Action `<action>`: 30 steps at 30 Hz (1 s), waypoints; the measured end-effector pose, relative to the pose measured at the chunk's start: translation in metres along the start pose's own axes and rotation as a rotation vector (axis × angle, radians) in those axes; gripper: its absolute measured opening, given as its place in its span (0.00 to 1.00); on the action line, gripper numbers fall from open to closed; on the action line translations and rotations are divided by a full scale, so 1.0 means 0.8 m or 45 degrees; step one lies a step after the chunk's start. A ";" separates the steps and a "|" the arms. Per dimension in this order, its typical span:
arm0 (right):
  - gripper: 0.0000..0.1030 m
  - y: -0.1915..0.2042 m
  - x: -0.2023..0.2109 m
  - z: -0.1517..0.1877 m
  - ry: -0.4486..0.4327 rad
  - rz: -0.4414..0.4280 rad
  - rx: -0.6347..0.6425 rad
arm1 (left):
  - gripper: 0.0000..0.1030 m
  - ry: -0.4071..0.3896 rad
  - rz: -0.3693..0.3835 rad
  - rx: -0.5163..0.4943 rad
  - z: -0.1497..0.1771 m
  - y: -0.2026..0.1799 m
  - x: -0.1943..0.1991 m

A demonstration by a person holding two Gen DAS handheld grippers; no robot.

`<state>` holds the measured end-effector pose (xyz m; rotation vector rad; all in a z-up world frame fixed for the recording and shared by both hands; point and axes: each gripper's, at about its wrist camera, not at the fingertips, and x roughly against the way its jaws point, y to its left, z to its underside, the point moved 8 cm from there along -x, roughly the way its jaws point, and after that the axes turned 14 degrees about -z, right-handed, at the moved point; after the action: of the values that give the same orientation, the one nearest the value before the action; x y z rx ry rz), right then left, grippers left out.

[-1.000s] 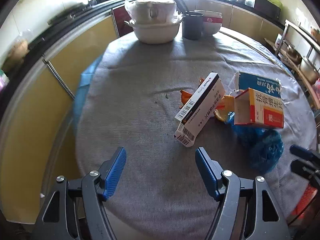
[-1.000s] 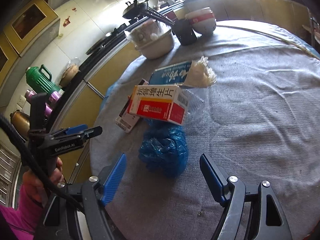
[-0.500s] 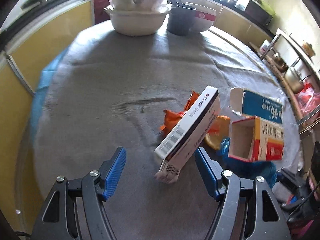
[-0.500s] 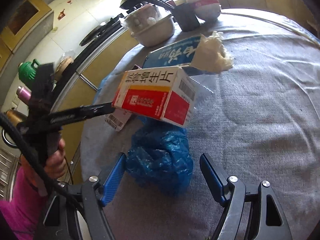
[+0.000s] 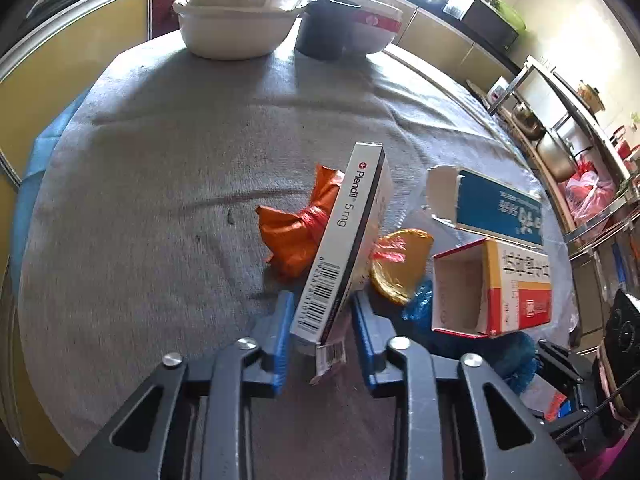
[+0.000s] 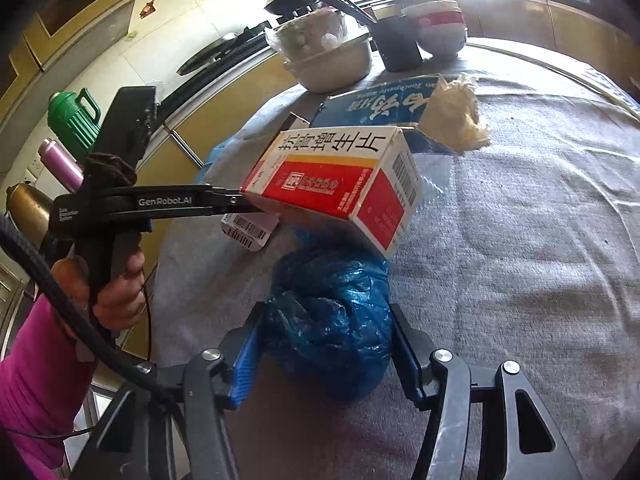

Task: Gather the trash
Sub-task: 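Grasp the white Plendil box with the left tool while the right tool grasps the blue bag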

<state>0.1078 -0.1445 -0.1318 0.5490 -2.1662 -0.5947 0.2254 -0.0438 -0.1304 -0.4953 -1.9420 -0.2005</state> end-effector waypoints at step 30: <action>0.59 0.033 0.170 0.065 -0.201 0.021 -0.011 | 0.15 -0.293 -0.140 -0.164 0.094 -0.101 0.184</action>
<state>-0.0175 -0.1884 -0.0658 0.4930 -2.3126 -0.6572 0.0777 -0.0530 -0.0214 -0.5143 -2.1934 -0.3540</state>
